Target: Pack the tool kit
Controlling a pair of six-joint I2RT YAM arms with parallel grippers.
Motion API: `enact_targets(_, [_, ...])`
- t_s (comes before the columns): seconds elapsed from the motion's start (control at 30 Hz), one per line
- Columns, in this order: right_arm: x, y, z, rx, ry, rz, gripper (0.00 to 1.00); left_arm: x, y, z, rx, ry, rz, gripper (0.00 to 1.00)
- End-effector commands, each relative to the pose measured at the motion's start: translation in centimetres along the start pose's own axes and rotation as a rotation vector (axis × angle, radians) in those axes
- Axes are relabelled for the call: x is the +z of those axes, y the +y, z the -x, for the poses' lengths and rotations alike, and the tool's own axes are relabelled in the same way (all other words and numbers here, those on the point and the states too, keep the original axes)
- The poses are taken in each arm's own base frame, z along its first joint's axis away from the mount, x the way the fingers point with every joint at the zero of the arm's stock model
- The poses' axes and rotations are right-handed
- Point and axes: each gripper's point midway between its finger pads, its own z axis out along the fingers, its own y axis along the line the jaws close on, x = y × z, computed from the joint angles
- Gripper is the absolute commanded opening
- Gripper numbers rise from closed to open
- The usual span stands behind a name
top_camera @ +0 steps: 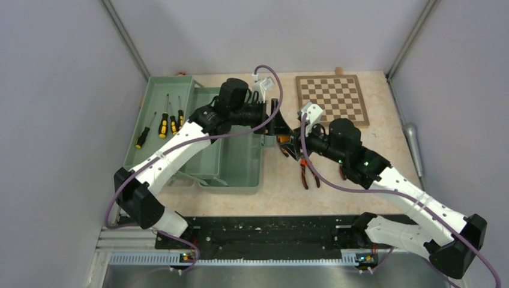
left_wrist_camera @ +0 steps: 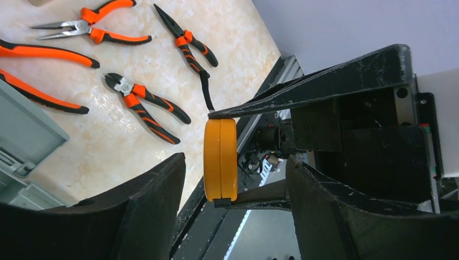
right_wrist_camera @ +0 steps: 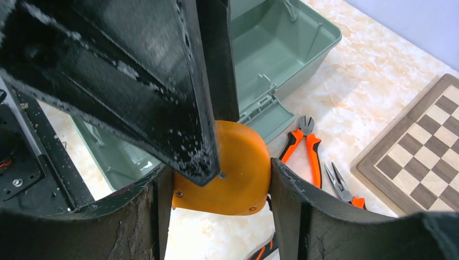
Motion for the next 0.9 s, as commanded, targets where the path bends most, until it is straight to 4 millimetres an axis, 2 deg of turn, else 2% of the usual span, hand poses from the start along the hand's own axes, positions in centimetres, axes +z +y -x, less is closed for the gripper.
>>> enact_targets(0.0, [-0.5,0.7,4.8,-0.050,-0.142,0.028,0.27,0.1,-0.6,-0.2,0.019,0.035,0.007,0.71])
enact_targets(0.1, [-0.3,0.9,4.8,-0.052,-0.141,0.038,0.27,0.4,0.1,-0.6,0.023,0.056,0.037,0.64])
enact_targets(0.2, [-0.1,1.1,4.8,-0.053,-0.142,0.046,0.27,0.6,-0.2,-0.8,0.036,0.070,0.032,0.50])
enact_targets(0.3, [0.1,1.1,4.7,-0.049,-0.140,0.048,0.27,0.6,-0.5,-0.7,0.053,0.072,0.023,0.20])
enact_targets(0.33, [0.2,1.1,4.7,-0.046,-0.139,0.046,0.32,0.5,-0.6,-0.5,0.063,0.065,0.025,0.08])
enact_targets(0.37, [0.3,1.0,4.6,-0.043,-0.135,0.044,0.39,0.3,-0.6,-0.4,0.075,0.058,0.030,0.01])
enact_targets(0.53, [0.5,-0.1,4.1,0.027,-0.125,-0.030,0.72,-2.0,-0.2,1.7,0.183,-0.010,0.135,0.00])
enact_targets(0.67, [0.6,-1.2,3.1,0.108,-0.099,-0.104,0.96,-6.2,2.8,4.8,0.225,-0.130,0.334,0.00])
enact_targets(0.77, [0.2,-3.3,1.8,0.179,-0.065,-0.231,0.99,-10.1,5.3,6.8,0.257,-0.208,0.499,0.00])
enact_targets(0.87, [-0.3,-5.2,0.4,0.211,-0.030,-0.334,0.99,-14.4,8.8,7.7,0.283,-0.247,0.713,0.00])
